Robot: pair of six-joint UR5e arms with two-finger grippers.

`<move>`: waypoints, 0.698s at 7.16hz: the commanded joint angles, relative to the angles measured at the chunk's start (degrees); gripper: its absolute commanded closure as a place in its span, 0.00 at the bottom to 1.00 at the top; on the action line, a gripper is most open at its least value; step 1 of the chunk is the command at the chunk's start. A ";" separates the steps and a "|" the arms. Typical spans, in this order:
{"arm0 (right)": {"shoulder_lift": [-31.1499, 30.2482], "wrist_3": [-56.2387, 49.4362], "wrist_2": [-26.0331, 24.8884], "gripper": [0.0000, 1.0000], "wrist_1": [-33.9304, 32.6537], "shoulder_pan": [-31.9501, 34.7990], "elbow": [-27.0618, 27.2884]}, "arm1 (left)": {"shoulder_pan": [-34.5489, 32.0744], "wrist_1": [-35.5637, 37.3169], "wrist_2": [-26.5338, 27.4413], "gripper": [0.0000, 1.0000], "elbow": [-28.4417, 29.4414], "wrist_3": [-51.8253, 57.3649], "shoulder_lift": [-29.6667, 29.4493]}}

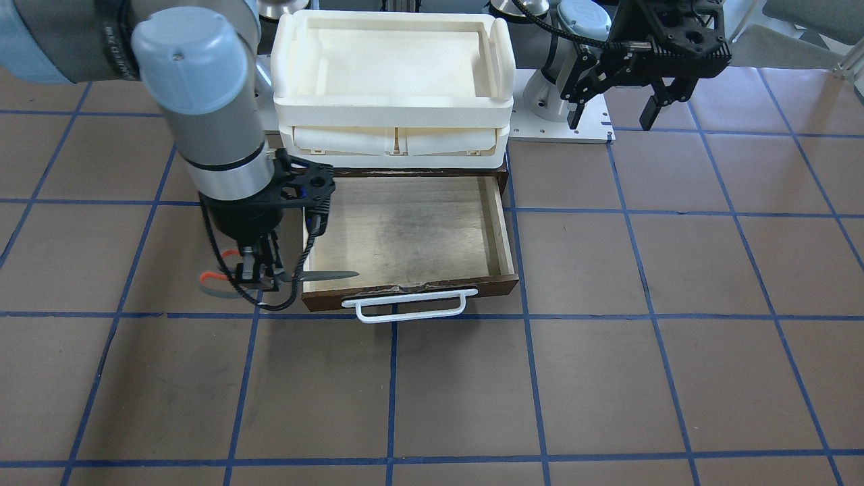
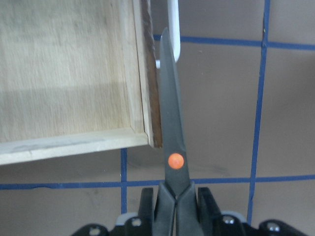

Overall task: Put scissors in drawer and close it
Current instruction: 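Lift the scissors with the right gripper and carry them over the drawer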

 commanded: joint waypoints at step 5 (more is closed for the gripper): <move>2.20 13.59 0.97 0.91 -0.22 8.78 1.96 | 0.13 -0.10 -0.17 0.00 0.00 0.00 0.09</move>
